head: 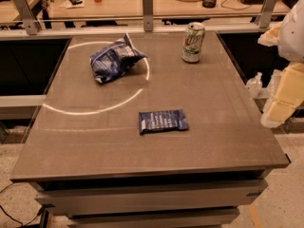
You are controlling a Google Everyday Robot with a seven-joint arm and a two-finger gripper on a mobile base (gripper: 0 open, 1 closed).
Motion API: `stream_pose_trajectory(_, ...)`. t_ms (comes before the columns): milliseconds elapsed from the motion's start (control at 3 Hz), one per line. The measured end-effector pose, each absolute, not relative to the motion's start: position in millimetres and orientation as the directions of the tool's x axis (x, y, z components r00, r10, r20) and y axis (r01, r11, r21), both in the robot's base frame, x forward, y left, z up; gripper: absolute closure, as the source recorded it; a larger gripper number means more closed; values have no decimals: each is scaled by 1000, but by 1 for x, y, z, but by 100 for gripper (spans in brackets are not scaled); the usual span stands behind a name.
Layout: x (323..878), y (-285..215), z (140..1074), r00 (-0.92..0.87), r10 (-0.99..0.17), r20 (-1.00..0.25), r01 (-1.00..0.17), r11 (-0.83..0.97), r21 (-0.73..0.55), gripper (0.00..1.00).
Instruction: Knock 7up can over
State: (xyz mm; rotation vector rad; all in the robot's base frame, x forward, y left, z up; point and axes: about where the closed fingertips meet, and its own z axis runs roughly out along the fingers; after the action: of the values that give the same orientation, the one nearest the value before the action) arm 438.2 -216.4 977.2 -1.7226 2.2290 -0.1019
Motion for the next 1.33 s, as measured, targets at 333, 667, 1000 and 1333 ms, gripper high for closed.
stream_pose_trajectory(333,442,-217,979,-229,-951,-209,-924,280,-262,0)
stream_pose_trajectory(667,468,-225,980,-268,-924,-272,-901,340,-270,0)
stream_pose_trajectory(1000,502,-237,980,-269,-886,-378,-873,390,-292,0)
stream_pose_trajectory(1333,533,-254,973,-224,-823,-522,-853,425,-303,0)
